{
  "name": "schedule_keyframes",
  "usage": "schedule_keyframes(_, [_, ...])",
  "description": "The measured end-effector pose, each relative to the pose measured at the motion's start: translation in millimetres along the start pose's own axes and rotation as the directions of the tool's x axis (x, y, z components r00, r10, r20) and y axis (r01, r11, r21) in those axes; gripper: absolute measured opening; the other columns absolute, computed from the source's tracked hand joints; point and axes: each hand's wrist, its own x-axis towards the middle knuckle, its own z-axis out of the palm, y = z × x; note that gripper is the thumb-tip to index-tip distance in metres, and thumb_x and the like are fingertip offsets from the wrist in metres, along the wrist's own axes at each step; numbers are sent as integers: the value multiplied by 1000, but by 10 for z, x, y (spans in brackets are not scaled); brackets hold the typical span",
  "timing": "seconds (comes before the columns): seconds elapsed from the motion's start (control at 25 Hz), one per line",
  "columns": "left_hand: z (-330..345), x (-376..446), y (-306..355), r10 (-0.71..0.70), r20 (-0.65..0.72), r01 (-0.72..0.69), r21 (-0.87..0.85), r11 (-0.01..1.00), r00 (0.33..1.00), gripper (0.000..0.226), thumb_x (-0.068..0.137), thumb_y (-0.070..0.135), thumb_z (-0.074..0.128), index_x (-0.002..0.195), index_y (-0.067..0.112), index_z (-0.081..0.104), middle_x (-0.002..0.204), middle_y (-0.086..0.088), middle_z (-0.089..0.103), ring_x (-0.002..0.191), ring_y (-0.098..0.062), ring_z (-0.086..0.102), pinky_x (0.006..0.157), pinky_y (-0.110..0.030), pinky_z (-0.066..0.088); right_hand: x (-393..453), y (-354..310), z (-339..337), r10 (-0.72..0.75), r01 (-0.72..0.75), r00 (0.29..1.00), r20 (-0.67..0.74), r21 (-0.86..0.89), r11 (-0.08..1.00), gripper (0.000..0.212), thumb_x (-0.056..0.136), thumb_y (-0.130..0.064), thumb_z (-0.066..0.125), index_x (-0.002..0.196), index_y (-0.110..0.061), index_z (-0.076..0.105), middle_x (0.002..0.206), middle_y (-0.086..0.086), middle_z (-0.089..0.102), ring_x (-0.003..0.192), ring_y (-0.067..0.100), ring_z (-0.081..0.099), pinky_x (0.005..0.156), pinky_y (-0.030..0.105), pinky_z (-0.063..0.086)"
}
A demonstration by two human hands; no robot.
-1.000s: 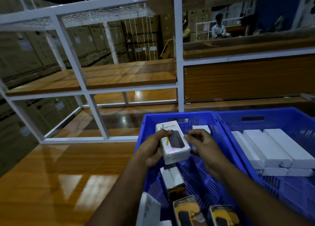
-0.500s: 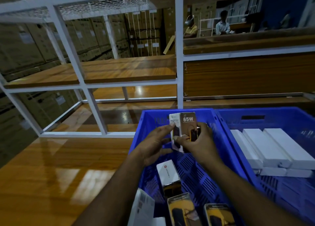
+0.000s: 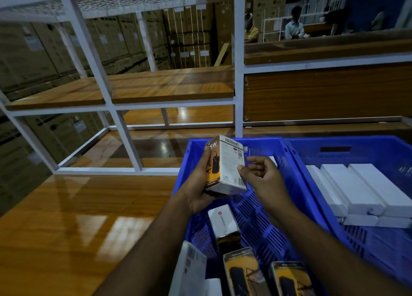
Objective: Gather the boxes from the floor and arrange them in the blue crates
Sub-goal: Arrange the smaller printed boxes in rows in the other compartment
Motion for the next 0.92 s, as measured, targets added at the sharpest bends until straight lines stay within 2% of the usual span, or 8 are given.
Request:
schedule_keyframes(0.08, [0,-6,2,2,6,-2,-16,1000,1000,60,94,71,35,126,28,62,123,-16,70,113,-34,67,105,-54,46,-17,-29,6,47,-48,999,19,58,997,38,89,-26,72,120,-16,55,112,8,63,103,20,67,81,33,60])
schedule_keyframes(0.16, [7,-4,-2,-4,13,4,-17,1000,1000,59,94,71,33,121,29,64,121,-15,72,108,-32,69,102,-52,48,-35,-42,7,63,-66,997,41,92,994,36,90,-25,70,120,-16,54,109,9,65,99,19,70,75,29,61])
schedule_keyframes(0.36, [-1,36,-16,-24,-5,23,-16,1000,1000,63,94,69,37,129,22,62,121,-17,71,109,-33,68,96,-50,52,-60,-63,-14,-18,19,1000,11,-65,998,23,91,-26,68,109,-16,56,107,3,64,101,16,64,78,31,59])
schedule_keyframes(0.48, [16,66,-59,27,-65,-22,69,997,998,59,96,61,45,130,16,62,120,-16,72,112,-34,67,99,-52,52,-102,-44,-25,15,1,989,145,-106,994,26,91,-44,61,107,-23,62,107,-4,68,104,10,64,86,27,53])
schedule_keyframes(0.56, [11,101,-77,109,-116,-86,188,978,987,51,93,53,58,123,13,66,113,-14,74,109,-33,69,95,-52,55,-108,21,-3,81,-42,963,257,-153,987,31,90,-52,58,113,-31,60,112,-8,68,106,8,65,95,36,53])
schedule_keyframes(0.68, [-15,113,-97,251,-139,-194,331,924,958,51,78,41,78,115,7,69,102,-12,77,96,-29,74,80,-44,62,-47,46,-4,171,-129,944,282,-161,978,19,99,-30,57,118,-29,58,117,-3,67,106,16,67,94,43,56])
schedule_keyframes(0.8, [-42,160,-139,271,-102,-211,391,896,957,54,71,33,88,114,7,69,105,-13,76,96,-29,74,84,-49,61,39,41,-58,220,-211,943,249,-63,975,18,102,-16,51,114,-23,62,111,3,71,103,20,70,92,44,58])
schedule_keyframes(0.92, [-21,251,-143,289,-168,-196,422,885,943,87,54,41,97,124,7,59,106,-13,75,91,-29,75,73,-49,63,121,106,-101,236,-218,965,114,-153,964,21,101,-13,52,117,-22,61,111,4,71,100,23,70,91,48,57])
